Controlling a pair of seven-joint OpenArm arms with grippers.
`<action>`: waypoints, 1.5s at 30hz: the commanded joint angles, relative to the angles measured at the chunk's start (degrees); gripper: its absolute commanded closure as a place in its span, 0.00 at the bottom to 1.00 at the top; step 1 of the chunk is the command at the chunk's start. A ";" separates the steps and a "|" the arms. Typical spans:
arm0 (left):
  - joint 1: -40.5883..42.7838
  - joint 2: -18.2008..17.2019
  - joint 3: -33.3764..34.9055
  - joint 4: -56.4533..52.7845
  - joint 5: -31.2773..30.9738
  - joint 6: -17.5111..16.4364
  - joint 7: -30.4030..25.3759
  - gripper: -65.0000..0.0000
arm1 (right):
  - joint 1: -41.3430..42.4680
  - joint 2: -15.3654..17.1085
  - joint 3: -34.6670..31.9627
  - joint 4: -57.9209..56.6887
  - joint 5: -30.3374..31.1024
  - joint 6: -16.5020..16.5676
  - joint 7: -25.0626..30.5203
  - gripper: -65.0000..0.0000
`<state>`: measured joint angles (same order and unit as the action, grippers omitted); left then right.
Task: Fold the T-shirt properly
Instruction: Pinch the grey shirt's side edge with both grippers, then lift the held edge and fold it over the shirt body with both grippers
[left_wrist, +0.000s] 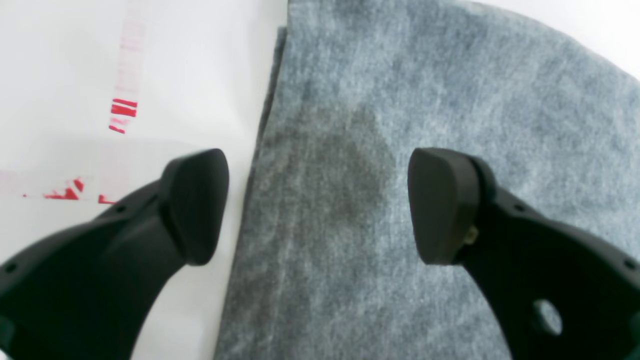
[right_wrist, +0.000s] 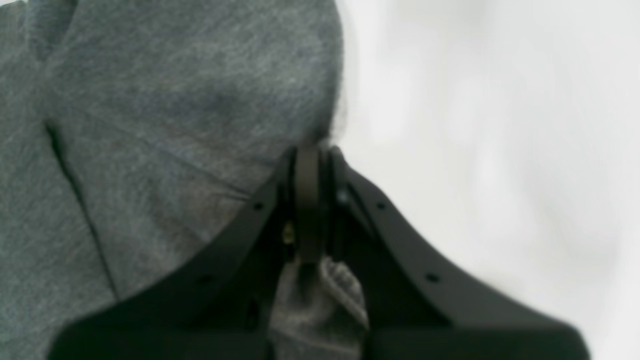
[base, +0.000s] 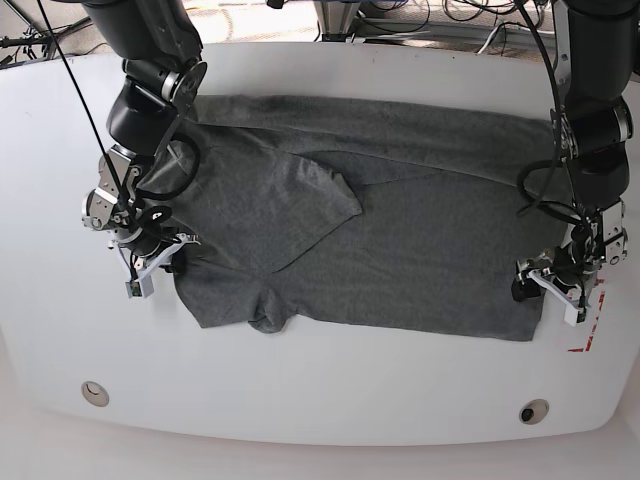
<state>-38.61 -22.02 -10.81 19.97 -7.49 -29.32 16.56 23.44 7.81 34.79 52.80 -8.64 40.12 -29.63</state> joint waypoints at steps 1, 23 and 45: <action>-1.26 1.41 0.13 0.74 0.41 -0.26 0.89 0.19 | 0.95 0.58 -0.10 0.61 -0.72 -0.12 -1.19 1.00; -1.61 3.69 0.57 0.91 0.58 2.20 -0.86 0.98 | 0.87 0.76 -0.19 0.61 -0.81 -0.12 -0.83 1.00; 3.93 1.58 1.89 21.66 0.06 -0.88 9.07 1.00 | 0.34 0.67 -0.37 19.34 -0.81 -0.12 -11.38 1.00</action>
<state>-34.09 -19.66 -8.23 38.22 -6.92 -29.32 25.65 22.04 7.46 34.44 68.99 -9.89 40.12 -40.71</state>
